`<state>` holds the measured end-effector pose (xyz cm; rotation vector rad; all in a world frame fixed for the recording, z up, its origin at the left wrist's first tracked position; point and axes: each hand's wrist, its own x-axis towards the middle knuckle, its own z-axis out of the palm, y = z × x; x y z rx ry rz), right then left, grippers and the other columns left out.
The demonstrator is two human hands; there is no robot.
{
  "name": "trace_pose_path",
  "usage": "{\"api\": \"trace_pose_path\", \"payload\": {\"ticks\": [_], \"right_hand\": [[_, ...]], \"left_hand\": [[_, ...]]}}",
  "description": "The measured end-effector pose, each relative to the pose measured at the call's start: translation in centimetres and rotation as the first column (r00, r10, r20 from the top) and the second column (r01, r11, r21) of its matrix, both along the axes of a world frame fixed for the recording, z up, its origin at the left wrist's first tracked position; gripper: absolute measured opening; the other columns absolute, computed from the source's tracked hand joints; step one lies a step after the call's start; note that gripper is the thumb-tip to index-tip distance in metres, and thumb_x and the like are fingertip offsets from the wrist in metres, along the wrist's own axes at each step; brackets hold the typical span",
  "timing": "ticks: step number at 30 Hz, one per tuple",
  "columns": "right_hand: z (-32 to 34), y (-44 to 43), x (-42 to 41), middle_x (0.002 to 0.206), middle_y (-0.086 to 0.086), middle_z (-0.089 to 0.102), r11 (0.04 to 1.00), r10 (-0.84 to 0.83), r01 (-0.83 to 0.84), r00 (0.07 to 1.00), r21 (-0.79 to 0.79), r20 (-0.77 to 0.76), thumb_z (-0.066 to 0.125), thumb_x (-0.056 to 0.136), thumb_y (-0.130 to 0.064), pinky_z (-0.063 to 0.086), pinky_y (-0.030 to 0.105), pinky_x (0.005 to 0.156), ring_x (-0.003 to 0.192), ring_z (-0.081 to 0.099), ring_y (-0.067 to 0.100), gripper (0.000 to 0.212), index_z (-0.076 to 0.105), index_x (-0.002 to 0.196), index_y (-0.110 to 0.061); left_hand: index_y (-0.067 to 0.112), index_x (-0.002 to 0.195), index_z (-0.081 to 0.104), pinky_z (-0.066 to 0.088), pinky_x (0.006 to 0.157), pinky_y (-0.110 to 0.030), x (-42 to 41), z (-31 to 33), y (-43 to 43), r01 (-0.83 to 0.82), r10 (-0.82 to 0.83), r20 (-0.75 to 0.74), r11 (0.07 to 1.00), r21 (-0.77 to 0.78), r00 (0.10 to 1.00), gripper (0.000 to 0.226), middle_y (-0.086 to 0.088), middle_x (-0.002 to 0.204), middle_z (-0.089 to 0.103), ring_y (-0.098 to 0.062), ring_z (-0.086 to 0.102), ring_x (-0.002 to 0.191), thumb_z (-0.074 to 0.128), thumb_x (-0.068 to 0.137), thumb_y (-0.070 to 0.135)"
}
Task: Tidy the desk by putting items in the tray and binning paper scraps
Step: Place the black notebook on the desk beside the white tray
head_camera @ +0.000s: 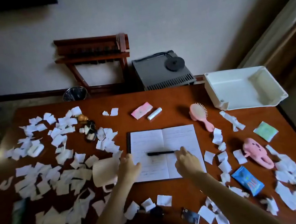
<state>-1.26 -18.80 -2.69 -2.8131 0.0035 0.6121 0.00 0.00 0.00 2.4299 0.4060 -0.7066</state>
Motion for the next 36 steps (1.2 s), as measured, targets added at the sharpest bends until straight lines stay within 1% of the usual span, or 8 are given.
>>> {"api": "trace_pose_path", "payload": {"ticks": [8, 12, 15, 21, 26, 29, 33, 36], "right_hand": [[-2.2, 0.5, 1.6, 0.143, 0.02, 0.024, 0.978, 0.082, -0.092, 0.995, -0.184, -0.061, 0.047, 0.094, -0.009, 0.049, 0.033, 0.095, 0.123, 0.038, 0.031, 0.063, 0.013, 0.146, -0.016], [-2.5, -0.1, 1.9, 0.144, 0.017, 0.024, 0.958, 0.142, -0.146, 0.989, -0.246, -0.035, 0.057, 0.09, -0.007, 0.049, 0.031, 0.094, 0.123, 0.042, 0.028, 0.068, 0.017, 0.145, -0.013], [-2.5, -0.3, 2.1, 0.137, 0.013, 0.036, 0.973, 0.135, -0.131, 0.991, -0.191, 0.01, 0.054, 0.092, -0.006, 0.05, 0.029, 0.089, 0.113, 0.051, 0.026, 0.055, 0.029, 0.14, -0.013], [-2.3, 1.2, 2.3, 0.107, 0.014, 0.065, 0.926, -0.343, 0.345, 0.938, 0.15, -0.044, 0.042, 0.098, -0.017, 0.052, 0.03, 0.071, 0.089, 0.064, 0.025, 0.022, 0.053, 0.112, -0.005], [-1.7, 3.9, 1.8, 0.104, 0.017, 0.063, 0.879, -0.247, 0.324, 0.937, 0.35, -0.248, 0.045, 0.096, -0.016, 0.049, 0.031, 0.069, 0.079, 0.055, 0.025, 0.02, 0.054, 0.109, -0.004], [-1.4, 2.8, 1.7, 0.112, 0.019, 0.063, 0.892, -0.202, 0.277, 0.951, 0.357, -0.234, 0.043, 0.098, -0.014, 0.049, 0.035, 0.08, 0.086, 0.056, 0.026, 0.027, 0.054, 0.119, -0.001], [-1.6, -1.9, 0.6, 0.103, 0.016, 0.064, 0.888, -0.309, 0.355, 0.931, 0.292, -0.192, 0.041, 0.097, -0.01, 0.039, 0.017, 0.057, 0.083, 0.058, 0.027, 0.024, 0.058, 0.111, 0.0], [-1.8, -5.2, -0.2, 0.114, 0.012, 0.063, 0.868, -0.39, 0.433, 0.898, 0.243, -0.204, 0.037, 0.099, -0.006, 0.044, 0.015, 0.064, 0.093, 0.062, 0.025, 0.028, 0.058, 0.118, -0.006]], "left_hand": [[0.003, 0.144, 0.022, 0.039, 0.101, -0.041, 0.9, -1.5, -1.4, -0.438, 0.423, -0.117, 0.882, -0.173, 0.898, 0.067, -0.018, 0.143, 0.039, -0.034, 0.041, 0.13, 0.057, 0.089, 0.021], [0.002, 0.104, 0.054, 0.044, 0.07, -0.026, 0.7, -1.8, -0.9, -0.335, 0.345, 0.064, 0.933, -0.129, 0.937, 0.023, -0.013, 0.097, 0.062, -0.031, 0.059, 0.099, 0.058, 0.088, 0.017], [0.005, 0.071, 0.043, 0.025, 0.046, -0.015, 0.8, -1.1, -1.0, -0.221, 0.249, 0.196, 0.963, -0.152, 0.949, 0.022, -0.002, 0.063, 0.046, -0.015, 0.047, 0.058, 0.059, 0.086, 0.012], [0.005, 0.077, 0.044, 0.03, 0.038, -0.01, 1.3, 1.3, -1.8, -0.056, 0.083, 0.374, 0.995, -0.084, 0.924, 0.019, -0.002, 0.081, 0.052, -0.014, 0.054, 0.071, 0.06, 0.086, 0.01], [0.007, 0.077, 0.044, 0.028, 0.042, -0.008, 1.2, 2.5, -2.3, -0.002, 0.024, 0.418, 0.999, -0.052, 0.908, 0.02, -0.003, 0.079, 0.053, -0.013, 0.05, 0.071, 0.062, 0.085, 0.012], [0.006, 0.08, 0.048, 0.028, 0.045, -0.009, 1.6, 2.9, -2.9, 0.052, -0.007, 0.401, 0.993, -0.102, 0.916, 0.018, -0.003, 0.078, 0.056, -0.017, 0.055, 0.072, 0.063, 0.084, 0.015], [0.008, 0.088, 0.049, 0.039, 0.049, -0.017, 2.2, 2.8, -5.2, 0.102, -0.044, 0.288, 0.976, -0.191, 0.957, 0.023, -0.003, 0.081, 0.057, -0.016, 0.056, 0.068, 0.064, 0.082, 0.024], [0.014, 0.09, 0.041, 0.039, 0.053, -0.017, 2.3, 2.1, -7.8, 0.17, -0.126, 0.227, 0.967, -0.189, 0.966, 0.034, 0.003, 0.081, 0.05, -0.01, 0.05, 0.067, 0.065, 0.082, 0.037]]}}
